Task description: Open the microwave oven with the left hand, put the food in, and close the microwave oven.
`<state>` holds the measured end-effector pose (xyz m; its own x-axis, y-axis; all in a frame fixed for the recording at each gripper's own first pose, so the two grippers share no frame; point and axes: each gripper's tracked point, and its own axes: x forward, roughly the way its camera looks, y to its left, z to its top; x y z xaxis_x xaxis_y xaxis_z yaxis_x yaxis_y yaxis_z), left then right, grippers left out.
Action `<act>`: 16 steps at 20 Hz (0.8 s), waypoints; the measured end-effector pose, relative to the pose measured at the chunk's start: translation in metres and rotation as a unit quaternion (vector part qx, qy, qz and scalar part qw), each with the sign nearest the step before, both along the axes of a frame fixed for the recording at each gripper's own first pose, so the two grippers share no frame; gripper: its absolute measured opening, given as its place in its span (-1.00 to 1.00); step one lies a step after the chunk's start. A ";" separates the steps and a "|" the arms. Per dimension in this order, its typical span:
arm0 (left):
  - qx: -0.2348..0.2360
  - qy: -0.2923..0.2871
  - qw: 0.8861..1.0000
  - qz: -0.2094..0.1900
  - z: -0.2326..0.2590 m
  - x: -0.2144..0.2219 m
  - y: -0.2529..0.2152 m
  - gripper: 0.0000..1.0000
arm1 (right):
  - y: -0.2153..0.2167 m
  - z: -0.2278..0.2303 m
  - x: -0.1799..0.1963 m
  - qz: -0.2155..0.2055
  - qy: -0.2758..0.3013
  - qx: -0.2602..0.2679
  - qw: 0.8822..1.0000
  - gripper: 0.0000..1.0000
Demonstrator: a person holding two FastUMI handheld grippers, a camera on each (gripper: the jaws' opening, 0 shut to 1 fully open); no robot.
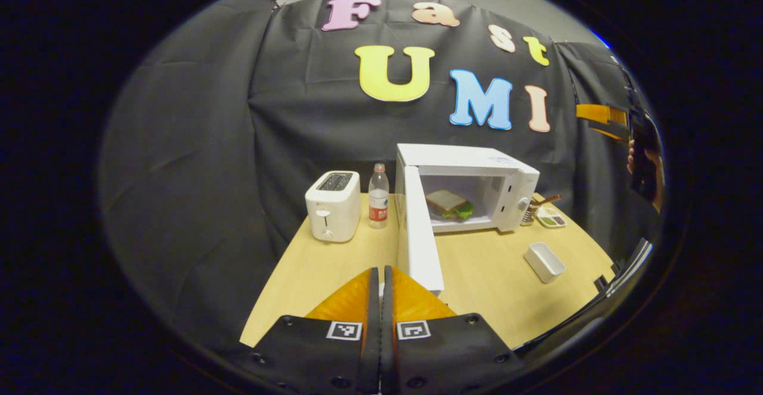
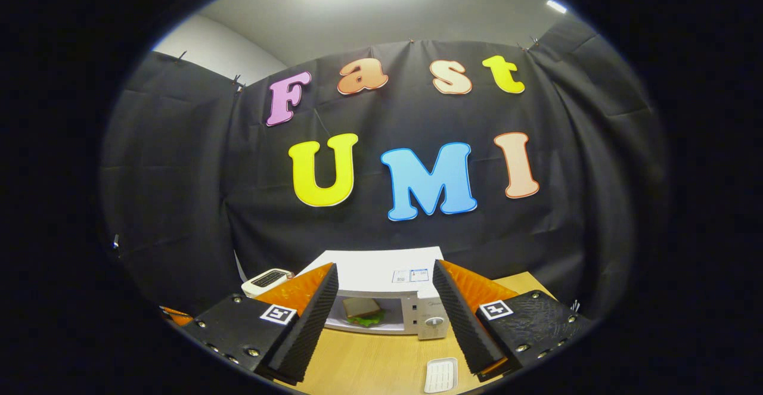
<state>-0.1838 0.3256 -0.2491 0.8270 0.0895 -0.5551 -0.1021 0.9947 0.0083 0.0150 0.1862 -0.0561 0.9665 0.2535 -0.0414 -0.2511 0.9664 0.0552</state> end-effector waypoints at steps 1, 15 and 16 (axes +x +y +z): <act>-0.004 0.011 1.000 0.000 -0.010 -0.002 -0.003 -0.84 | 0.001 -0.001 0.000 0.002 0.001 0.000 1.000 0.92; -0.048 0.022 0.995 -0.082 -0.020 0.017 -0.107 -0.85 | -0.020 -0.001 0.009 0.003 0.003 -0.010 1.000 0.92; -0.052 0.022 0.994 -0.089 -0.020 0.019 -0.115 -0.85 | -0.023 -0.001 0.011 0.000 0.003 -0.008 1.000 0.92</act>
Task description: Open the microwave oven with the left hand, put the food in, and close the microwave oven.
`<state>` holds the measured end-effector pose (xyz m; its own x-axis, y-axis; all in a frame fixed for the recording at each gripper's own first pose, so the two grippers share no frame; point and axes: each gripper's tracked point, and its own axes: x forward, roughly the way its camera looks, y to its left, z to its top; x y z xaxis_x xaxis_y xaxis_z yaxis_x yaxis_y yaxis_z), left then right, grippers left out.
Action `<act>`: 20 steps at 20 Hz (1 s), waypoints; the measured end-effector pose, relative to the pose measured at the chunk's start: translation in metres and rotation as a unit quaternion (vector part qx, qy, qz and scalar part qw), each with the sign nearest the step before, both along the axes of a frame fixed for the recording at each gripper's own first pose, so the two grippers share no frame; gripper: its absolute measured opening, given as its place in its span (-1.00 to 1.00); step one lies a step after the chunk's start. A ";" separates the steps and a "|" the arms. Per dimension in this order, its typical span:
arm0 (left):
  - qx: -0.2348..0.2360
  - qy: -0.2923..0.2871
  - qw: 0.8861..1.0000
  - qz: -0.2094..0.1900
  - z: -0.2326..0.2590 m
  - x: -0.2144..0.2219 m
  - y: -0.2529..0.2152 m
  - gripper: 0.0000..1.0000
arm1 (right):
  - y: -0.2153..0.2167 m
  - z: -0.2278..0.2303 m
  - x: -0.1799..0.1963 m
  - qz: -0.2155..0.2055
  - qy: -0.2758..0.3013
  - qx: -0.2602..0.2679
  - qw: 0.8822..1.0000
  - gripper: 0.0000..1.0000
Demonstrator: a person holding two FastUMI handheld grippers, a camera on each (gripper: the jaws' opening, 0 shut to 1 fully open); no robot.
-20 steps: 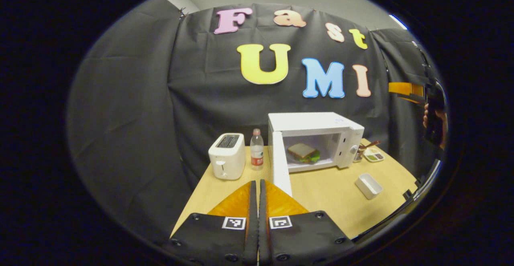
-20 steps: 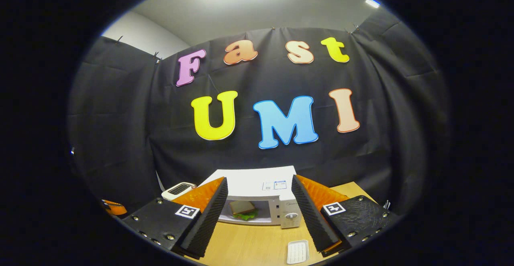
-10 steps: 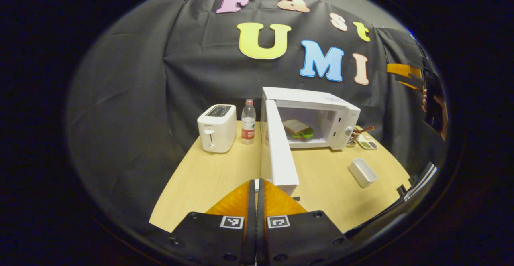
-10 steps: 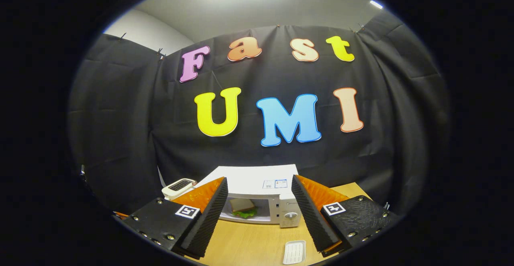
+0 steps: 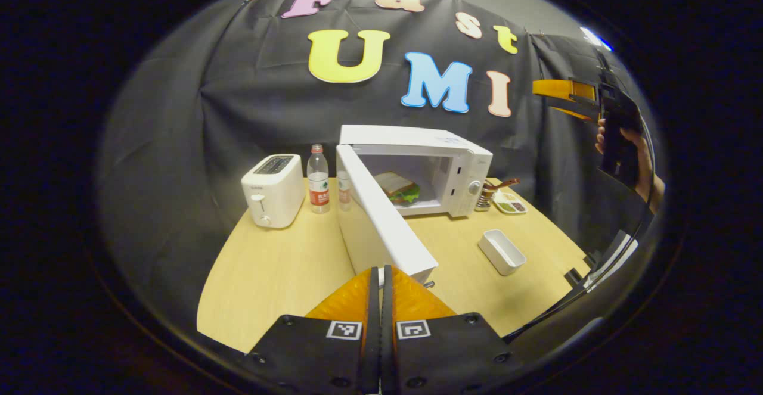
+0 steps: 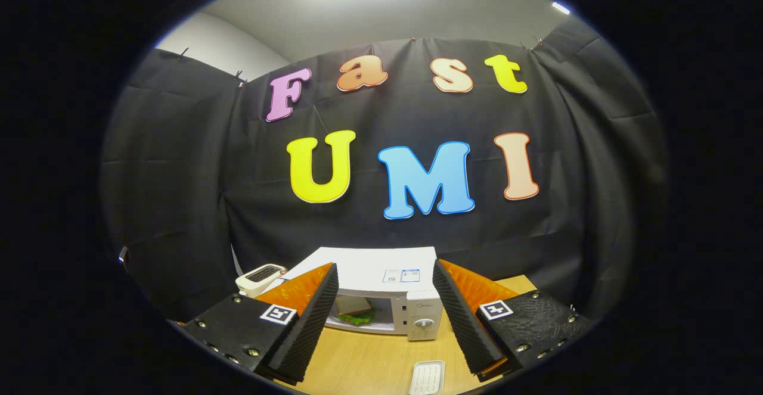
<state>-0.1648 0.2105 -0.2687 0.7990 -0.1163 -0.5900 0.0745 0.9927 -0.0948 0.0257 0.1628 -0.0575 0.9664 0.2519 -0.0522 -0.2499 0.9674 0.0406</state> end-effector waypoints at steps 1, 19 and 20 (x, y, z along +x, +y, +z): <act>-0.005 0.001 1.000 -0.007 0.000 0.003 -0.009 -0.86 | -0.004 -0.002 0.000 -0.002 0.001 0.003 1.000 0.92; -0.057 -0.011 0.990 -0.128 -0.010 0.091 -0.132 -0.85 | -0.066 -0.021 0.011 -0.062 0.030 0.032 0.997 0.92; -0.059 -0.012 0.989 -0.134 -0.011 0.097 -0.139 -0.86 | -0.069 -0.021 0.012 -0.066 0.029 0.031 0.997 0.92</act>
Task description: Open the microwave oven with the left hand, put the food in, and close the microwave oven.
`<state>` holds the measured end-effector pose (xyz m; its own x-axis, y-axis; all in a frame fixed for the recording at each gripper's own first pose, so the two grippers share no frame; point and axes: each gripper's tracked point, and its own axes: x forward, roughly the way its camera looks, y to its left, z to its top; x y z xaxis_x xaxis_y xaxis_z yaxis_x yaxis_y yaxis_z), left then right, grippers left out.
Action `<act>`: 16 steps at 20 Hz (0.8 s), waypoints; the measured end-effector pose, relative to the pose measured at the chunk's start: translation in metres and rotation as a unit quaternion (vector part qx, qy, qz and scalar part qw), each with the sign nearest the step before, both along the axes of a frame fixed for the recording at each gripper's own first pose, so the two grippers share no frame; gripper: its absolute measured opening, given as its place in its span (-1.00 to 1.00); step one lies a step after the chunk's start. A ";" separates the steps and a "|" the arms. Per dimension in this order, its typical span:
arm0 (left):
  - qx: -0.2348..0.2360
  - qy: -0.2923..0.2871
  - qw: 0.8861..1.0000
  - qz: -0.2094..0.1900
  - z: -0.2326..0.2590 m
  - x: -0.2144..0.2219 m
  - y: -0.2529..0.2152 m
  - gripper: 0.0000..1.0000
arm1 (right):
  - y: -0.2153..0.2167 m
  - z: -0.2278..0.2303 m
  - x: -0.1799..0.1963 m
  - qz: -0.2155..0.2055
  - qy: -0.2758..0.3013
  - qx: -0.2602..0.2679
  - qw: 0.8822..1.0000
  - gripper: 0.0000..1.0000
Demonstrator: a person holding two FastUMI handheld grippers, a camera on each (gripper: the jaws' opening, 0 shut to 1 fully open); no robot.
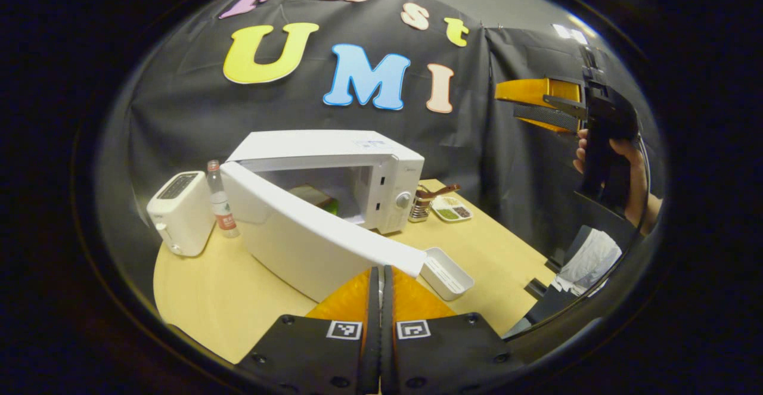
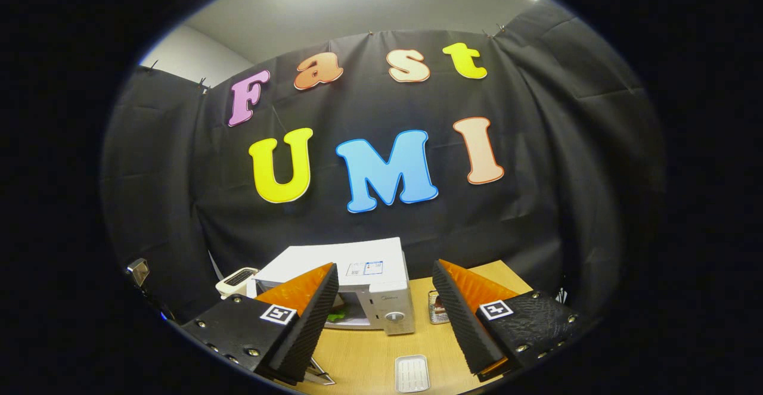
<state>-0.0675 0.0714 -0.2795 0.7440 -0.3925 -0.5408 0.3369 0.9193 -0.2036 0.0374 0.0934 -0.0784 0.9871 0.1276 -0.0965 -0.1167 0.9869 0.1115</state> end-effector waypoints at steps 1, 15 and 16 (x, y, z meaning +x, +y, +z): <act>-0.001 -0.002 1.000 -0.005 0.000 0.007 -0.006 -0.86 | -0.004 0.002 0.000 -0.004 -0.001 -0.002 1.000 0.92; -0.005 -0.007 1.000 -0.016 -0.016 0.101 -0.063 -0.85 | -0.061 0.009 0.002 -0.042 -0.007 -0.014 0.999 0.92; -0.003 -0.008 1.000 -0.017 -0.018 0.108 -0.066 -0.85 | -0.064 0.008 0.002 -0.044 -0.006 -0.013 0.999 0.92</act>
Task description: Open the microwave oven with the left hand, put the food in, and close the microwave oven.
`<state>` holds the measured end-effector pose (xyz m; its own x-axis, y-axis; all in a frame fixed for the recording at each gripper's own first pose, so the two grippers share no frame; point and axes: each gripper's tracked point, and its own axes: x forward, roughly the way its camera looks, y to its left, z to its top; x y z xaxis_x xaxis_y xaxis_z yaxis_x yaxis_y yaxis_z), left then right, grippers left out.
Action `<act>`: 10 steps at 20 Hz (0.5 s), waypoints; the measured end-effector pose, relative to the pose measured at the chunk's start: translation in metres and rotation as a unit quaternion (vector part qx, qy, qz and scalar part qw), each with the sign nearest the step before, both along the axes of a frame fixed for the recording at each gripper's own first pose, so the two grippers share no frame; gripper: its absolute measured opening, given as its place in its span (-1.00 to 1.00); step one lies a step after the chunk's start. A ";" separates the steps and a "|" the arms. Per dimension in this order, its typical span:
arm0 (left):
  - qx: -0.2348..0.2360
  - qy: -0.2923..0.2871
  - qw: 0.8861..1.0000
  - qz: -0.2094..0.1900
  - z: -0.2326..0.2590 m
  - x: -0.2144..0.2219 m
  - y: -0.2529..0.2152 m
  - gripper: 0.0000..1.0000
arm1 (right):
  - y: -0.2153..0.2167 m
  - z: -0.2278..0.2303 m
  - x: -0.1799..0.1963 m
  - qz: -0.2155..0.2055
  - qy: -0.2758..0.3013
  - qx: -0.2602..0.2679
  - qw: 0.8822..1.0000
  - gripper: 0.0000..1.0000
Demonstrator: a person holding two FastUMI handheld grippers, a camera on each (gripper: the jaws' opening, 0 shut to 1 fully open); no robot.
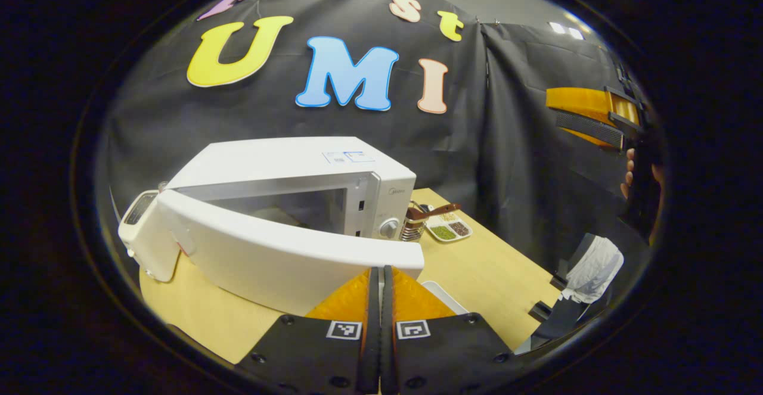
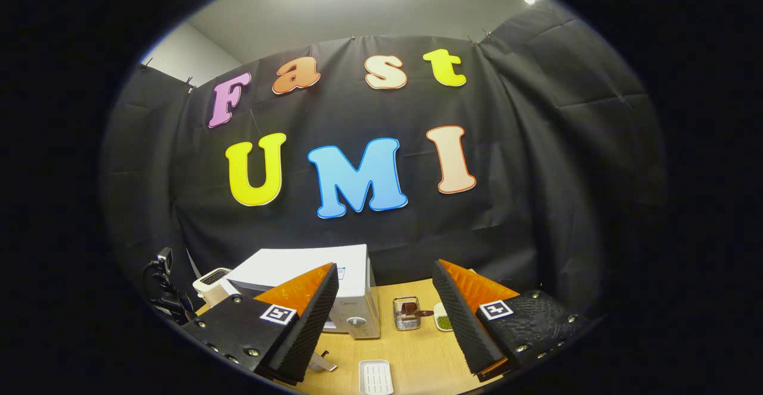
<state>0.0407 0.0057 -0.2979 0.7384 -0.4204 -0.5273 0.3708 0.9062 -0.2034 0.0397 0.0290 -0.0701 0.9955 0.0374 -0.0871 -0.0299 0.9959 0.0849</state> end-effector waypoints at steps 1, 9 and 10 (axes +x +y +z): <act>0.002 0.000 1.000 0.002 -0.001 0.008 -0.004 -0.86 | -0.003 0.000 0.001 -0.002 0.002 0.000 1.000 0.92; 0.026 -0.014 0.999 0.038 -0.004 0.071 -0.021 -0.86 | -0.031 -0.006 0.015 -0.014 0.010 0.008 1.000 0.92; 0.025 -0.012 0.999 0.042 -0.006 0.079 -0.023 -0.86 | -0.034 -0.007 0.017 -0.015 0.012 0.010 1.000 0.92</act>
